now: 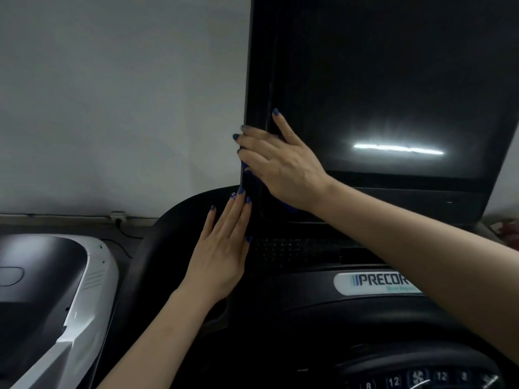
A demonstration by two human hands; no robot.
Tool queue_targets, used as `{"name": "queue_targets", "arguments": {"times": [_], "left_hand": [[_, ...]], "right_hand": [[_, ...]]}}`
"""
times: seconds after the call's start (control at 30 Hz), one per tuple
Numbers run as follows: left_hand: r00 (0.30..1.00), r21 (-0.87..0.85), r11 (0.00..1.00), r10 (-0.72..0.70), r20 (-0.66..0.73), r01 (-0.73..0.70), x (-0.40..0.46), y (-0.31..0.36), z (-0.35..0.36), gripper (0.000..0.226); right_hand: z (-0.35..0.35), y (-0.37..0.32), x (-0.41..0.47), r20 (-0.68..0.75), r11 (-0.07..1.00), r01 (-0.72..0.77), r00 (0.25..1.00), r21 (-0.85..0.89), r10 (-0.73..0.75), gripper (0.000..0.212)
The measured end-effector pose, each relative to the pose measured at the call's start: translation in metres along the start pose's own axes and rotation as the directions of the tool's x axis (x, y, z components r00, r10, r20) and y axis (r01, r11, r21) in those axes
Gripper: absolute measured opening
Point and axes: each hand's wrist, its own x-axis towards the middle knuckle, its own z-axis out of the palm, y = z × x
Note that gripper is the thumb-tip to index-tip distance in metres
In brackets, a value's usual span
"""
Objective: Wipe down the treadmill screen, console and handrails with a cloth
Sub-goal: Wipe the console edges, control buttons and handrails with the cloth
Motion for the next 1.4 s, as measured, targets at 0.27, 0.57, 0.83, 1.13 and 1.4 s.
{"name": "queue_targets", "arguments": {"times": [0.27, 0.57, 0.83, 1.13, 1.4], "left_hand": [[0.999, 0.018, 1.000, 0.000, 0.041, -0.001, -0.019, -0.004, 0.002, 0.060], [0.995, 0.048, 0.996, -0.074, 0.072, 0.070, -0.038, 0.007, 0.006, 0.060], [0.960, 0.136, 0.956, -0.270, 0.072, 0.258, -0.067, 0.040, 0.012, 0.062], [0.907, 0.183, 0.893, -0.421, 0.011, 0.412, -0.108, 0.075, 0.017, 0.062], [0.899, 0.137, 0.903, -0.422, 0.116, 0.406, -0.097, 0.066, 0.016, 0.060]], "right_hand": [[0.005, -0.022, -0.021, 0.029, 1.000, 0.026, 0.999, 0.017, -0.026, 0.033], [0.007, -0.022, -0.021, 0.015, 0.997, 0.068, 0.998, 0.031, -0.068, 0.030], [0.016, -0.033, -0.048, 0.024, 0.977, 0.202, 0.979, 0.061, -0.204, 0.031], [0.013, -0.024, -0.089, -0.105, 0.913, 0.258, 0.966, 0.317, -0.236, 0.030], [0.028, -0.067, -0.116, -0.042, 0.842, 0.309, 0.945, 0.443, -0.325, 0.033]]}}
